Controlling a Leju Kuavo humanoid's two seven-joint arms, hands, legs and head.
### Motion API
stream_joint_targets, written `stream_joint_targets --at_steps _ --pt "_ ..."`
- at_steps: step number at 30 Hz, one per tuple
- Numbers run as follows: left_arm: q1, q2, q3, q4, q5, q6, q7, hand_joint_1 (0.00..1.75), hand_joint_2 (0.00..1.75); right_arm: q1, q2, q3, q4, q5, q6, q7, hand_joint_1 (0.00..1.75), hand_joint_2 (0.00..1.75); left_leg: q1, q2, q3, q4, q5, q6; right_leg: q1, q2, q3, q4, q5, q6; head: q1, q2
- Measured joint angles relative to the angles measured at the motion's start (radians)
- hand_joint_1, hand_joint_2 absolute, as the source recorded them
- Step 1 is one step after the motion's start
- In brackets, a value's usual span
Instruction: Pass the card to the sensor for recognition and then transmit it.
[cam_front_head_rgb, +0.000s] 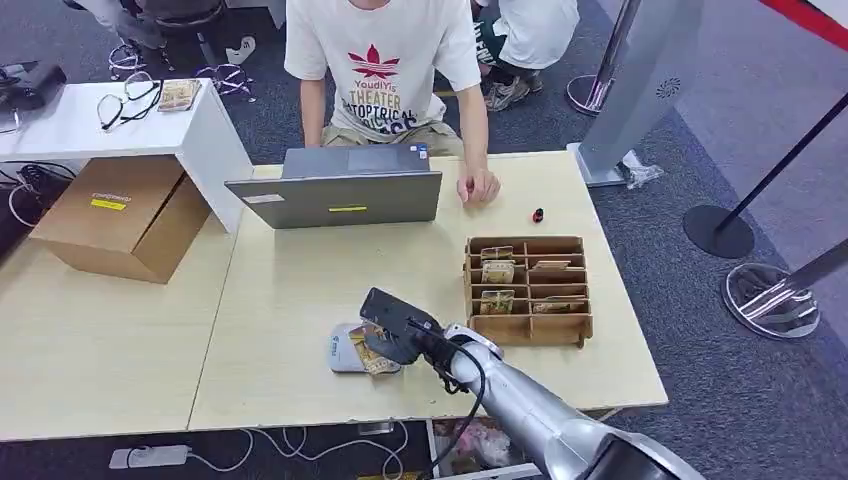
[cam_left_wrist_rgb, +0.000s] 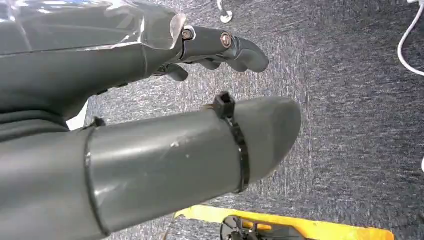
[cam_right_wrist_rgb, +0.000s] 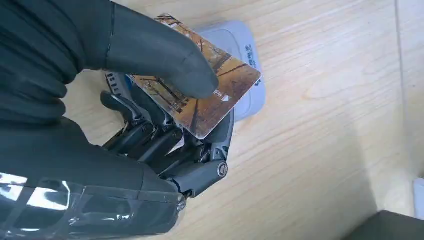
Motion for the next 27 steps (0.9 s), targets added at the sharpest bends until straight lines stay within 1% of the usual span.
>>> stream_joint_targets --at_steps 8,14,17,22,27 --pt "0.000 0.002 -0.005 0.000 -0.003 0.000 0.000 0.00 0.00 0.005 -0.025 -0.040 -0.083 -0.035 -0.003 0.000 1.75 1.75 0.000 0.000 0.000 0.000 0.000 0.000 0.000 0.000 0.000 0.000 0.000 0.000 0.000 0.000" --pt "-0.002 0.003 -0.017 0.000 -0.011 -0.006 0.011 0.00 0.00 0.005 -0.034 -0.064 -0.111 -0.044 -0.011 0.000 1.75 1.75 0.000 0.000 0.000 0.000 0.000 0.000 0.000 0.000 0.000 0.000 0.000 0.000 0.000 0.000" --pt "-0.003 0.003 -0.021 0.000 -0.013 -0.006 0.012 0.00 0.00 0.005 -0.035 -0.068 -0.113 -0.045 -0.021 0.006 1.75 1.75 0.000 0.000 0.000 0.000 0.000 0.000 0.000 0.000 0.000 0.000 0.000 0.000 0.000 0.000" --pt "-0.004 0.002 -0.022 0.000 -0.011 -0.009 0.013 0.00 0.00 0.005 -0.032 -0.066 -0.106 -0.015 -0.011 0.015 1.75 1.75 0.000 0.000 -0.001 0.000 0.000 0.000 0.000 0.000 0.000 0.000 0.000 0.000 0.000 0.000" --pt "-0.004 0.002 -0.023 0.000 -0.011 -0.010 0.014 0.00 0.00 0.005 -0.010 -0.056 -0.072 0.013 0.005 0.021 1.75 1.75 0.000 0.000 -0.001 0.000 0.000 0.000 0.000 0.000 0.000 0.000 0.000 0.000 0.000 0.000"
